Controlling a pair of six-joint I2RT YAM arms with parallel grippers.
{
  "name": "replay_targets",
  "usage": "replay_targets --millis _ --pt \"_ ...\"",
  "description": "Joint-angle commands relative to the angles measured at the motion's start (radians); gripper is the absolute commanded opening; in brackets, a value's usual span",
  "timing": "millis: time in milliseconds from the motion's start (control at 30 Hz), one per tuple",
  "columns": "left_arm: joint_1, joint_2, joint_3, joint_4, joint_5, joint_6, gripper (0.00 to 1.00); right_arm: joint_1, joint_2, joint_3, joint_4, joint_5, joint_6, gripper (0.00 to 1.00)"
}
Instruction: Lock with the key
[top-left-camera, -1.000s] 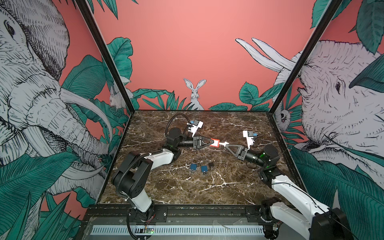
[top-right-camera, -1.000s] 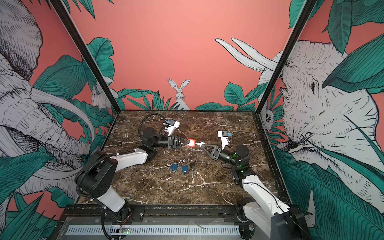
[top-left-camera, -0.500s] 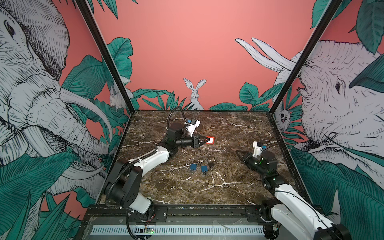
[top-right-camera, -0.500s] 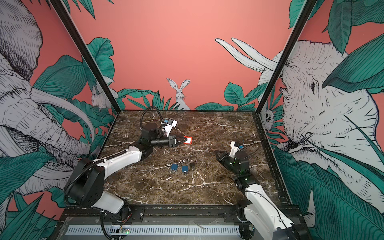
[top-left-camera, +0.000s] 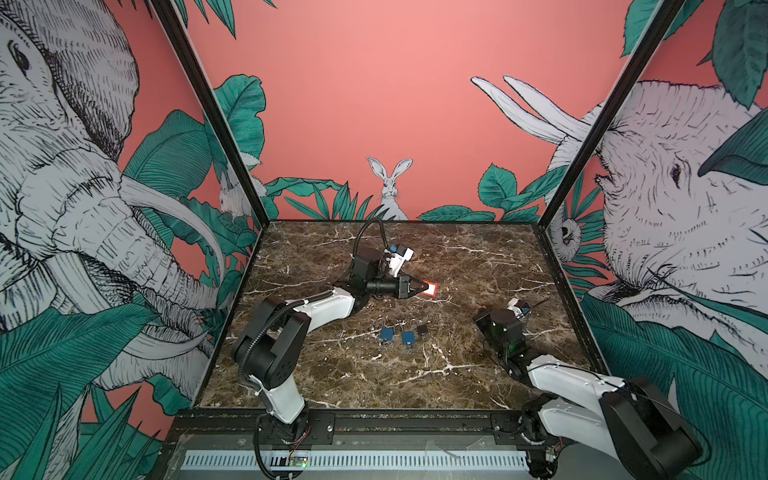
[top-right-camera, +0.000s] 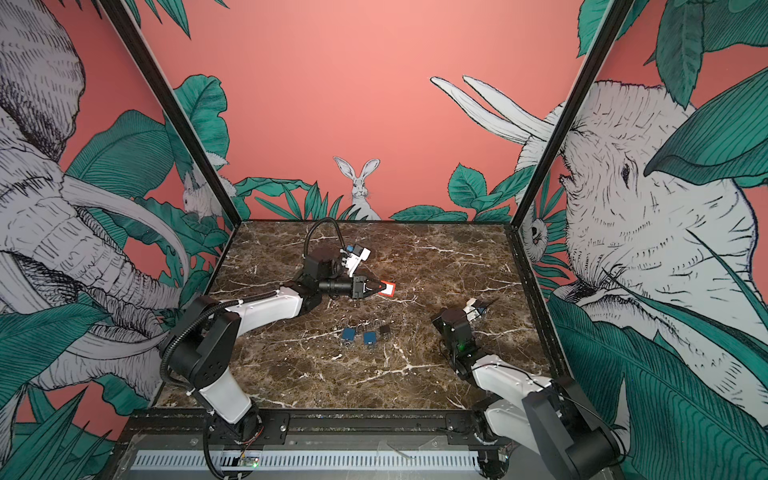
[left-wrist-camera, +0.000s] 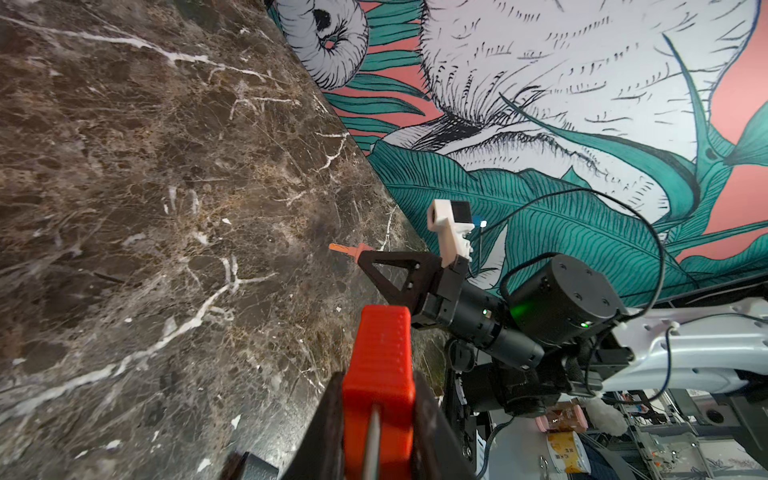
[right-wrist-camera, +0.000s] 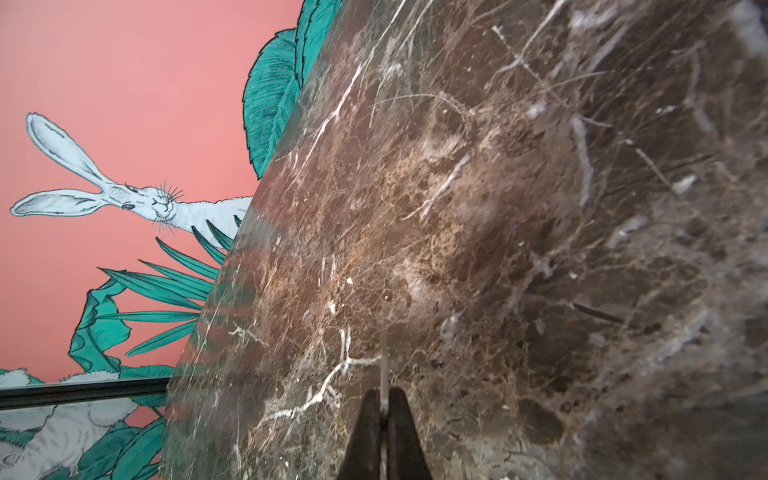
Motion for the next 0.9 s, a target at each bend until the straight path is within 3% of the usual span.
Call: replay_targets --millis 0,400,567,700,867 --pt "-0.006 -0.027 -0.011 0.072 0.028 -0.01 0.0 0.005 0.039 -0.013 0.092 0.055 0.028 0.0" --pt "-0.04 -0.052 0.023 -0.099 0.021 0.116 0.0 0.004 0.238 -0.054 0.234 -0.006 0.094 0.01" --pt "-0.044 -0.043 0.08 -0.248 0.013 0.227 0.0 0.003 0.232 -0.061 0.221 -0.024 0.11 0.27" --pt "-0.046 -0.021 0.174 -0.439 -0.018 0.352 0.0 0.004 0.084 -0.078 0.067 -0.001 0.115 0.46" --pt "-0.064 0.069 0.322 -0.653 -0.007 0.519 0.0 0.006 -0.295 -0.051 -0.328 0.045 0.019 0.48"
